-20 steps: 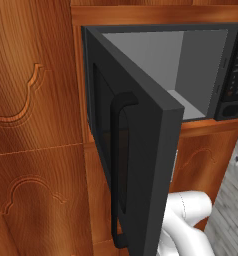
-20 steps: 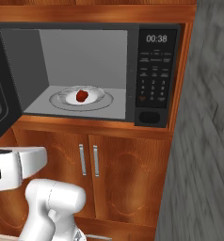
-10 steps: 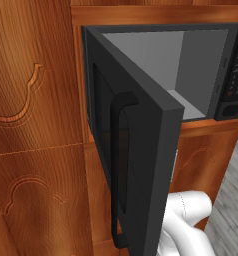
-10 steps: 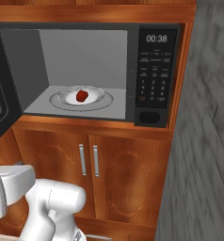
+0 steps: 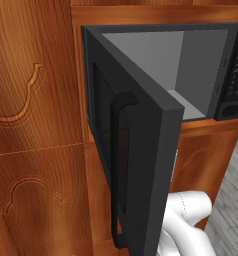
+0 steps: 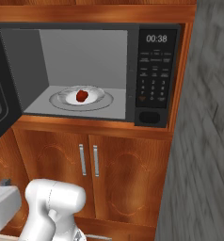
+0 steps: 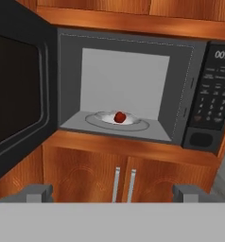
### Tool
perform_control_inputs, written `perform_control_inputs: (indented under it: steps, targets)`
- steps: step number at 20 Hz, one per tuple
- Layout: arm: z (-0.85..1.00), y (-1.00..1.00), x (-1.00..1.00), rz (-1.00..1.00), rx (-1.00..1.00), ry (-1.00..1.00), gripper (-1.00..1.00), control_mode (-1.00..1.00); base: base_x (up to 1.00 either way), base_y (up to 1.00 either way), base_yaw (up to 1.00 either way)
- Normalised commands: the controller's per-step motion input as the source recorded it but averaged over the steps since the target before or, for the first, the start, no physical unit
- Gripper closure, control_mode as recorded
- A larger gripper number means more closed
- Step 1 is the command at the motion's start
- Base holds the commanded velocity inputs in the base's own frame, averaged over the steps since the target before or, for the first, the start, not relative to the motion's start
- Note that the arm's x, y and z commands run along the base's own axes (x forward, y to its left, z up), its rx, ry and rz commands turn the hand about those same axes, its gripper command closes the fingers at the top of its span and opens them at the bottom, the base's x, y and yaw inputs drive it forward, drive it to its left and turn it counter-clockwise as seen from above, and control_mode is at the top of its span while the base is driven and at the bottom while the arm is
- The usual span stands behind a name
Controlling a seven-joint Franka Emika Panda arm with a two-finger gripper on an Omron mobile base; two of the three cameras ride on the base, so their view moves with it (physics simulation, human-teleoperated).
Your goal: Pick the bell pepper from the counter and place it in the microwave. Then turn on the microwave.
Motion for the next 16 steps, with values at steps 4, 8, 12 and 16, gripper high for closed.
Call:
perform_control_inputs:
  steps: [4,8,12,16]
  targets:
    - [0.0,0.0,-0.39,0.0,0.0,-0.02,-1.0,-1.0,0.0,0.0,0.0]
    - [0.0,0.01,-0.37,0.0,0.0,-0.02,-1.0,-1.0,0.0,0.0,0.0]
    - [0.0,0.02,-0.28,0.0,0.0,-0.03,-1.0,-1.0,0.0,0.0,0.0]
    - [0.01,0.08,-0.15,0.0,0.0,-0.01,-1.0,-1.0,0.0,0.0,0.0]
